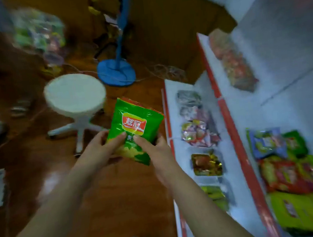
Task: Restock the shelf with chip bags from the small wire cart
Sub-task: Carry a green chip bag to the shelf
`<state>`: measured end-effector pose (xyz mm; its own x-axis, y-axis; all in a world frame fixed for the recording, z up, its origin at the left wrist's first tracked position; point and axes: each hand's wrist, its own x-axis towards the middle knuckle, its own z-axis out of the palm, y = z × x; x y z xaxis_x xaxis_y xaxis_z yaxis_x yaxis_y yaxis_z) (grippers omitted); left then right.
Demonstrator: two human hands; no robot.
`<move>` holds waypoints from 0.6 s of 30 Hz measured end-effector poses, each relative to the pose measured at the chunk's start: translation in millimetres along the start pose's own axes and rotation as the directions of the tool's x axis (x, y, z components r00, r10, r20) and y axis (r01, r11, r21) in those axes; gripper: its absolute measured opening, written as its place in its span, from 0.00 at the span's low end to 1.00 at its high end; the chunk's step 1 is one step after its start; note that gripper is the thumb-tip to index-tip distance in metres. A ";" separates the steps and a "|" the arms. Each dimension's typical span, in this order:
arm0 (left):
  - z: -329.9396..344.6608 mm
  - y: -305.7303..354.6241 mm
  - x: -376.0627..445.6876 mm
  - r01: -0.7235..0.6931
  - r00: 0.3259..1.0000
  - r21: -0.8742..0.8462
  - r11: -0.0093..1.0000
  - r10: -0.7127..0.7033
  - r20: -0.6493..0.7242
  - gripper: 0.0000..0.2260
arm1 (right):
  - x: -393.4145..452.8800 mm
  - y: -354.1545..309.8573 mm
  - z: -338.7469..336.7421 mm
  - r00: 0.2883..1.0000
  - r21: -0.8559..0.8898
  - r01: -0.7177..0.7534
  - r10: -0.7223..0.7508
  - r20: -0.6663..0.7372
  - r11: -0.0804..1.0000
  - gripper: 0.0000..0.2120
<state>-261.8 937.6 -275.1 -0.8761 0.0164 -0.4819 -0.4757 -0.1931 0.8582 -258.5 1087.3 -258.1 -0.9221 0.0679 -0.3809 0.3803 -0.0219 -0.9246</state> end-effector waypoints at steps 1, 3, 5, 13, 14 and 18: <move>45.8 3.9 19.0 -0.016 0.999 0.016 1.000 0.015 0.046 0.07 | 14.7 -10.7 -44.2 0.998 0.017 0.022 -0.021 -0.057 1.000 0.21; 132.8 7.6 52.7 -0.044 0.988 0.069 0.997 0.034 0.151 0.05 | 37.8 -32.1 -126.8 0.977 -0.012 0.082 -0.083 -0.199 0.997 0.27; 212.2 8.2 80.1 -0.089 0.961 0.120 0.989 0.054 0.270 0.06 | 54.8 -48.5 -205.2 0.926 -0.082 0.134 -0.155 -0.344 0.988 0.27; 457.7 24.1 155.0 -0.431 0.821 0.135 0.892 0.325 0.470 0.22 | 98.0 -119.1 -440.1 0.753 -0.247 0.185 -0.299 -0.586 0.951 0.20; 481.2 26.7 161.7 -0.470 0.801 0.116 0.875 0.368 0.473 0.21 | 103.2 -123.9 -461.3 0.729 -0.248 0.212 -0.322 -0.604 0.945 0.19; 563.8 31.8 191.5 -0.579 0.729 0.080 0.811 0.471 0.496 0.22 | 126.0 -134.7 -531.9 0.622 -0.295 0.239 -0.379 -0.685 0.925 0.33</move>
<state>-489.2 1487.7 -240.4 -0.9022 0.4075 0.1410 0.1151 -0.0875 0.9895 -388.1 1629.4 -178.5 -0.6689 0.7340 0.1173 0.1526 0.2901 -0.9448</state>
